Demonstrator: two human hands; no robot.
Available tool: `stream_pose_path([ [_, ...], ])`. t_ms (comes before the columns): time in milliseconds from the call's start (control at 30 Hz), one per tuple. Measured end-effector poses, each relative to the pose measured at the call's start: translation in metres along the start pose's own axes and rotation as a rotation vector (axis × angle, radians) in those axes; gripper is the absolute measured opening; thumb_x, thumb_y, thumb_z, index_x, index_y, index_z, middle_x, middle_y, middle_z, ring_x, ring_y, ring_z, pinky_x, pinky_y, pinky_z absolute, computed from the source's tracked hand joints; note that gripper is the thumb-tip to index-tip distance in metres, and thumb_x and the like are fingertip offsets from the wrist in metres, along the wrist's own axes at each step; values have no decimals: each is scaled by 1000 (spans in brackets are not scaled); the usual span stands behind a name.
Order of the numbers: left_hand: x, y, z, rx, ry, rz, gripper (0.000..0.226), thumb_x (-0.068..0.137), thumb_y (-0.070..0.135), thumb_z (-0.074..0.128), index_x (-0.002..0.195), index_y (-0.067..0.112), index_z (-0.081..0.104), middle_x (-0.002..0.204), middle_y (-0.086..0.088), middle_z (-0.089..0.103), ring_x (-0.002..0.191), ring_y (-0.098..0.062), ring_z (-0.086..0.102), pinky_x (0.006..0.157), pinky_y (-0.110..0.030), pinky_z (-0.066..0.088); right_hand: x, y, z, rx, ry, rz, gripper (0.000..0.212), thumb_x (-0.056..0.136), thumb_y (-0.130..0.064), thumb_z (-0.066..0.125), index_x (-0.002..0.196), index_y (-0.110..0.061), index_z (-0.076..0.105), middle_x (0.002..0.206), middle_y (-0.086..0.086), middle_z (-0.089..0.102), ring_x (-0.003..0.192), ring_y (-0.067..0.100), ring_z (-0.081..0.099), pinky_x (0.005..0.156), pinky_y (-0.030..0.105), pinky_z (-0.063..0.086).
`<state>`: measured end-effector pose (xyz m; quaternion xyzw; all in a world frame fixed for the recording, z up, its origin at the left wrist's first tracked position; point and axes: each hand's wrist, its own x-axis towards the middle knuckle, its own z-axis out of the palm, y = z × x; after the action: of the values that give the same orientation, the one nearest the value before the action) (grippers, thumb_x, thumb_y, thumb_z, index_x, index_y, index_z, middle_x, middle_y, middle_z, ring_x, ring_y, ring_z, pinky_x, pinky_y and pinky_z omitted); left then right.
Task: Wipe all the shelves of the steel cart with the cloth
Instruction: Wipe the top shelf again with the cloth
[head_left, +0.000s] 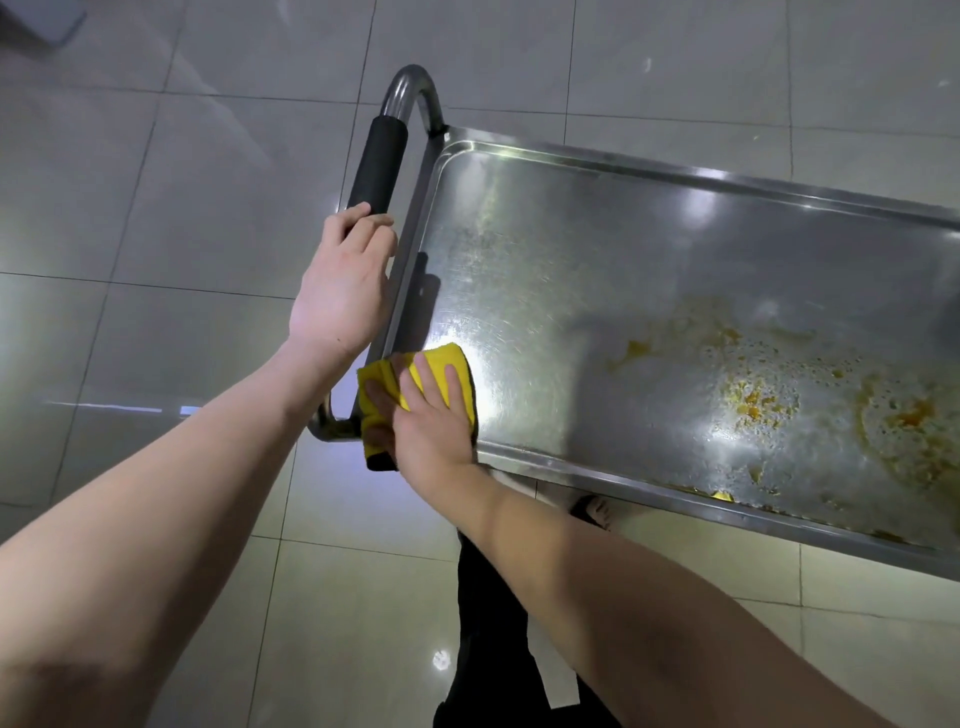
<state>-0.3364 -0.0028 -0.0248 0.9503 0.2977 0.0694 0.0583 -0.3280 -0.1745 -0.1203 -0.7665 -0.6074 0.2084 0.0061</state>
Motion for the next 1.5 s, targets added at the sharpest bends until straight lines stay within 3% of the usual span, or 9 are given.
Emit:
stream_pose_path([
  [100,1,-1,1,6,-10,-8,27,89,-8,42,110,3,55,139,-10,57,140,-33,36,91,-43,52,4,-3,0,-8,-21,16,46,105,-38,48,150,-31,53,174,2,13,159,31,-17,125,56,-11],
  [267,-1,0,1,36,-41,-4,32,87,-12,47,115,0,55,141,-11,56,140,-35,36,89,-46,54,-10,20,12,26,86,-58,46,105,-44,48,150,-32,53,173,2,18,161,29,-1,126,53,-13],
  [467,-3,-1,0,41,-53,6,29,88,-10,46,114,1,55,141,-12,56,140,-36,35,87,-48,54,-47,74,36,-17,226,-46,57,101,-62,39,150,-35,54,170,3,30,158,30,22,128,55,6],
  [700,-3,1,-4,97,-61,19,32,89,-10,50,120,-2,56,141,-17,56,142,-36,34,106,-47,47,-107,148,39,-30,441,-55,50,101,-61,53,143,-35,62,165,1,41,153,25,36,123,56,28],
  [800,-3,1,-6,102,-49,45,34,88,-10,48,121,-2,55,136,-19,57,141,-37,37,112,-46,42,-106,168,35,-51,432,-151,49,101,-59,55,144,-36,61,164,1,41,154,25,35,123,55,26],
  [1100,-5,8,-7,90,14,60,35,85,-11,46,117,-4,57,124,-23,59,134,-41,43,104,-49,46,-37,218,-9,-194,284,-206,56,101,-62,37,151,-42,51,167,2,36,155,30,32,126,57,17],
  [1233,-2,8,-6,111,14,56,34,86,-12,52,119,-3,57,125,-21,59,134,-39,43,106,-47,44,-22,227,-25,-284,281,-225,52,99,-60,47,149,-45,51,169,11,30,156,37,27,125,62,18],
  [1367,-1,8,-6,127,2,40,34,88,-10,54,120,-1,57,126,-20,59,136,-37,42,105,-47,46,-34,215,-16,-254,359,-166,49,97,-51,65,145,-46,56,161,17,42,145,40,43,118,54,29],
  [1500,0,8,-6,181,-2,68,32,91,-9,53,122,-1,57,126,-20,59,135,-38,42,104,-46,46,-53,224,-7,-123,291,-300,52,97,-34,71,145,-47,56,165,12,37,152,38,35,124,59,21],
])
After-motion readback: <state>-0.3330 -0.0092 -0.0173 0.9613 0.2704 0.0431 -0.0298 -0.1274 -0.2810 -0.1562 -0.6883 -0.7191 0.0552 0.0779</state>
